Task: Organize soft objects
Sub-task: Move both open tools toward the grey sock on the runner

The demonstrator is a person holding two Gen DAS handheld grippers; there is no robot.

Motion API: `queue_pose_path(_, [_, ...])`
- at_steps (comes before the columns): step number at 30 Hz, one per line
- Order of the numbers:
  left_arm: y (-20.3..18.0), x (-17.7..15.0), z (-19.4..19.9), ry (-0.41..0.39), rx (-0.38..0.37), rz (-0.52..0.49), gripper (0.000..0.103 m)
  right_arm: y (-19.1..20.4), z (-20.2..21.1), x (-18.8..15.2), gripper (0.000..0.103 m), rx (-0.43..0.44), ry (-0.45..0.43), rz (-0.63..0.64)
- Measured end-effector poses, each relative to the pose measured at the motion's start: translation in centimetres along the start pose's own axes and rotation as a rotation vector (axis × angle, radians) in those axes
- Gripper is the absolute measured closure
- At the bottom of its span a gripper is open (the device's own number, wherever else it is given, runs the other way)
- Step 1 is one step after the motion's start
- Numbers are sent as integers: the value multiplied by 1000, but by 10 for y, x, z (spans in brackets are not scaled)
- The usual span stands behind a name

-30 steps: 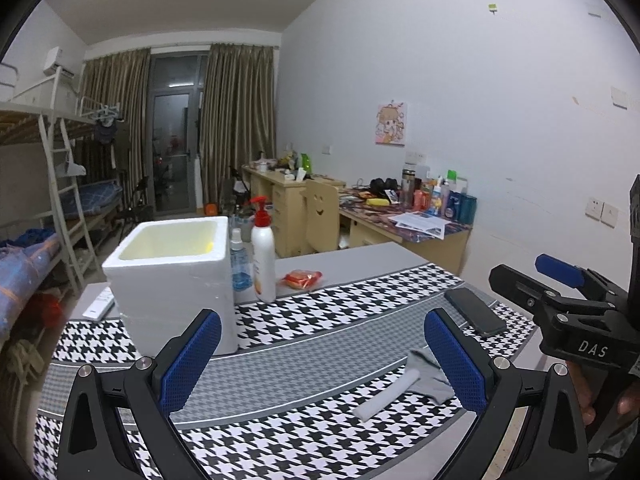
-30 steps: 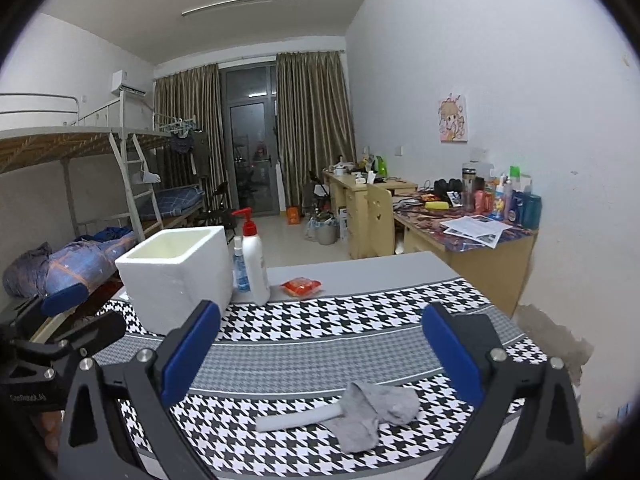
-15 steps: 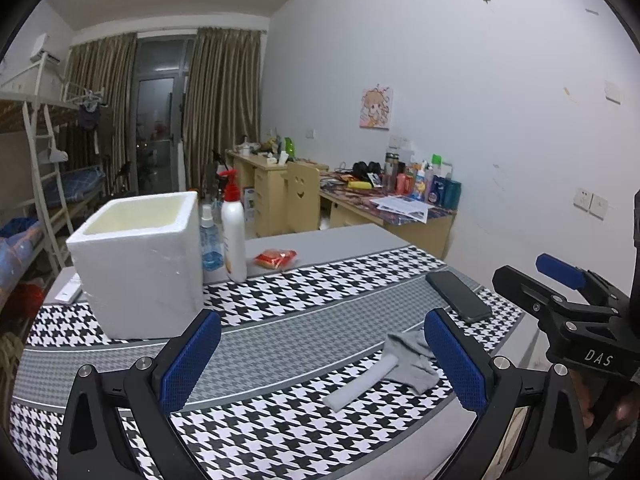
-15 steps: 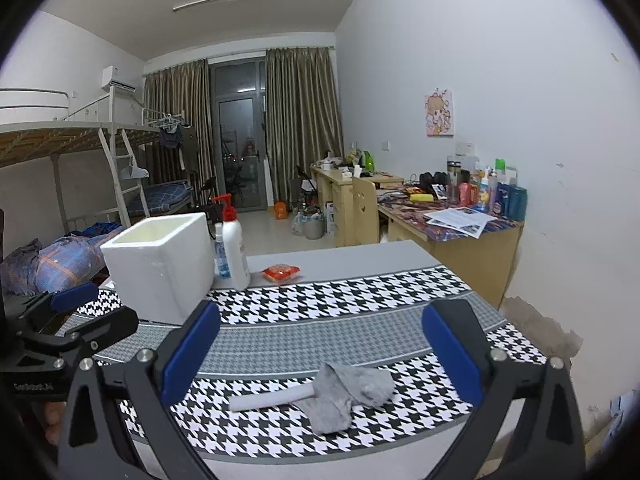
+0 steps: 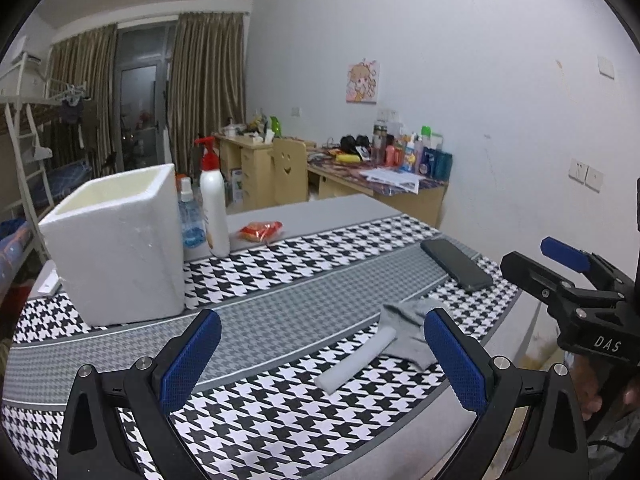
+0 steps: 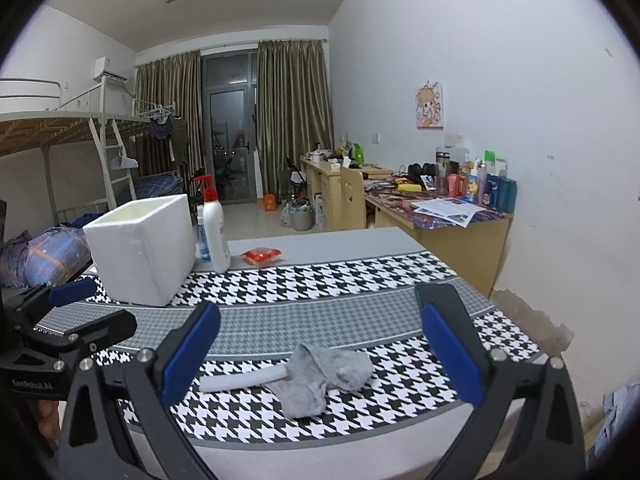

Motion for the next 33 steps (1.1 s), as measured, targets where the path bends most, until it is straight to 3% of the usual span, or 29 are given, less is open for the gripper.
queue_pose_path(17, [-15, -20, -46, 126, -82, -78, 1, -19, -28, -18, 1, -45, 77, -4])
queue_pose_path(26, [-28, -21, -64, 175, -113, -170, 1, -30, -46, -24, 1, -63, 125, -21])
queue_pose_path(33, [-32, -28, -84, 231, -181, -170, 12, -36, -55, -29, 1, -72, 153, -30])
Point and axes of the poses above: each gripper's, at about its wrist camera, not at the fingertips, and z roughly against the way its jaws point, y to its left, x to its top, the point moved 3 cm from there along -z, roughly the way its jaws point, and after that the axes turned 13 degrees about -z, right-handed, at the moved point
